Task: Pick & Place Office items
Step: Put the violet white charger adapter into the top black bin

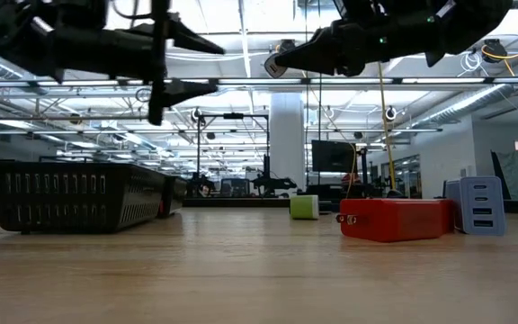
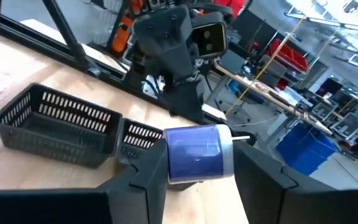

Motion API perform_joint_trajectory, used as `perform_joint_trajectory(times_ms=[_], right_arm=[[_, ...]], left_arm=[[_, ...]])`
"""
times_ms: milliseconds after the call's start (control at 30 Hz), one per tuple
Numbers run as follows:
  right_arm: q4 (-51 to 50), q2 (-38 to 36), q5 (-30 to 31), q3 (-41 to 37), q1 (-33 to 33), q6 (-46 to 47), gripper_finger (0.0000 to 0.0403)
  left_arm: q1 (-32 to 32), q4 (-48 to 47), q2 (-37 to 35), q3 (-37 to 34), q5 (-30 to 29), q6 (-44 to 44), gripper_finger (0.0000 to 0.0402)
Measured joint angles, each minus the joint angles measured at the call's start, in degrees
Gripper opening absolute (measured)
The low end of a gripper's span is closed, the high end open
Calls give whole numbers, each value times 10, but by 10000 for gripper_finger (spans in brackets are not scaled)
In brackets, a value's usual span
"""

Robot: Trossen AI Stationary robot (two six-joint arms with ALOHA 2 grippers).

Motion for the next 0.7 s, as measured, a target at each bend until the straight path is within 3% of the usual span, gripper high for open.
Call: perform_joint_trajectory(times_ms=[300,700], right_arm=[[23,-3,0,0,3,-10,143],[25,-3,0,0,7,-29,143]], left_arm=[[12,-19,96,118,35,45,269],[23,-28,146,187,92,20,269]])
